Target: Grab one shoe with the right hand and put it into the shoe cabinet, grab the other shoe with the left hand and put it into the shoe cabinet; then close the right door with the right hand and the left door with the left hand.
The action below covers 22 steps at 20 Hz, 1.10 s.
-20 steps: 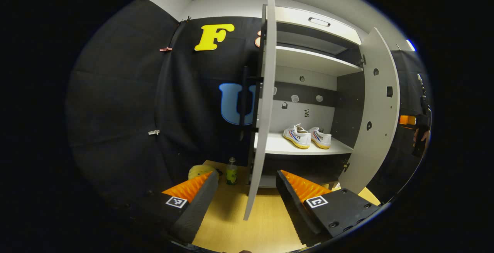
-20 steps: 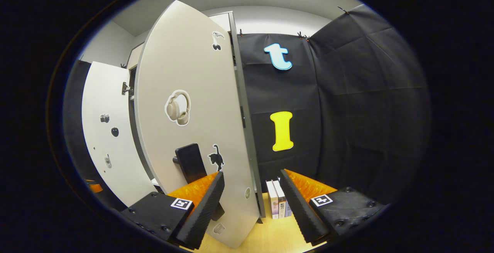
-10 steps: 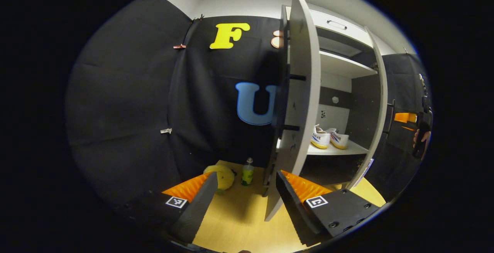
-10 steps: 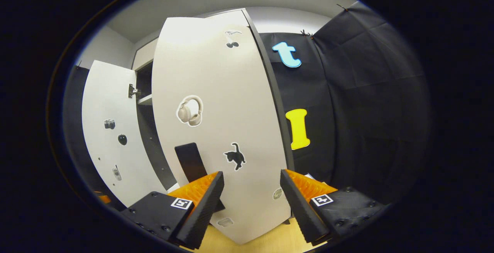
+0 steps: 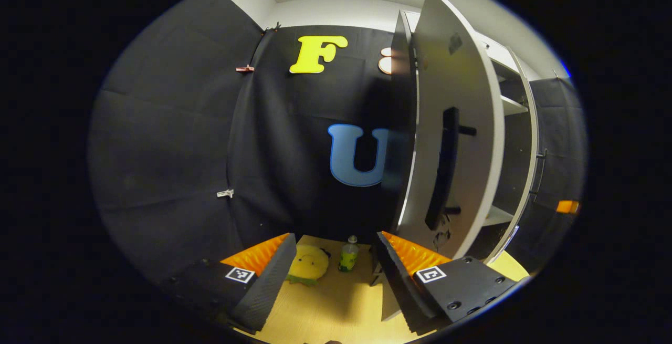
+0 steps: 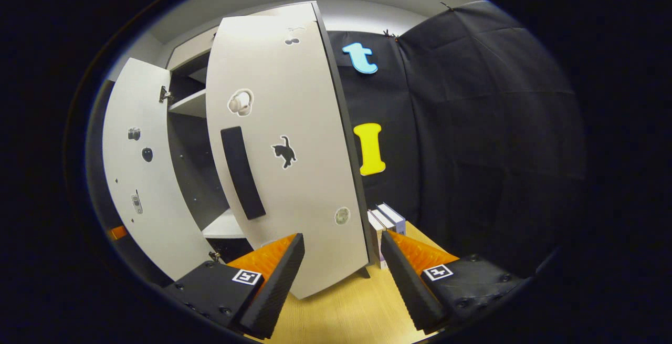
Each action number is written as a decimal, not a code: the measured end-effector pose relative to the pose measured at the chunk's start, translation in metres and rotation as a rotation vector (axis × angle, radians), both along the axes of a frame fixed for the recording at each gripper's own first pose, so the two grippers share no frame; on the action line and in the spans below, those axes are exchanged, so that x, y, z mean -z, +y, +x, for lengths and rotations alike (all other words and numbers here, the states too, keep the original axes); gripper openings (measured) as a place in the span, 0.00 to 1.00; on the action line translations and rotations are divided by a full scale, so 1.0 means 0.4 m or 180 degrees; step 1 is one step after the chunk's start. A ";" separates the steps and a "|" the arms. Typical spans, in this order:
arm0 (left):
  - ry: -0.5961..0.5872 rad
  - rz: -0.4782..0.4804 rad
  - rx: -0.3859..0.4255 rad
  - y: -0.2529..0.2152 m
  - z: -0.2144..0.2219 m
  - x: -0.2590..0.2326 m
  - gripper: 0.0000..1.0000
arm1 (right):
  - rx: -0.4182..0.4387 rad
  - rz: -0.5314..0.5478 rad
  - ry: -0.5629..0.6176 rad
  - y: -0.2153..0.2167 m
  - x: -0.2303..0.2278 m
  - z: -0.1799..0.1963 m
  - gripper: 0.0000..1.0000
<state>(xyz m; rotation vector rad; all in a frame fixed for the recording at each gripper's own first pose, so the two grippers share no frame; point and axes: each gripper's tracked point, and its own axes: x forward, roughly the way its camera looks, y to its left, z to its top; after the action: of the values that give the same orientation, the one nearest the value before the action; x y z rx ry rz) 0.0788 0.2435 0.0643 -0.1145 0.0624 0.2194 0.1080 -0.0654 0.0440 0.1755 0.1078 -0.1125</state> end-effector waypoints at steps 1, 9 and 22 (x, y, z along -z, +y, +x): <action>-0.0049 0.0016 0.0032 0.004 0.019 -0.023 0.95 | 0.0015 0.0022 0.0048 0.003 0.015 -0.013 0.96; -0.0262 0.0200 0.0372 -0.039 0.135 -0.147 0.95 | 0.0014 -0.0076 0.0212 0.019 0.078 -0.064 0.96; -0.0111 0.0394 0.0445 -0.134 0.163 -0.188 0.92 | -0.0150 -0.0046 0.0256 -0.007 0.087 -0.045 0.97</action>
<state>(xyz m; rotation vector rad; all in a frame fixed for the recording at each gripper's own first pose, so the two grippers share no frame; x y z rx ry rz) 0.1441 0.1900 0.1393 0.0095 0.0217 0.0812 0.0899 -0.0681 0.0090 0.1540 0.1911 -0.0734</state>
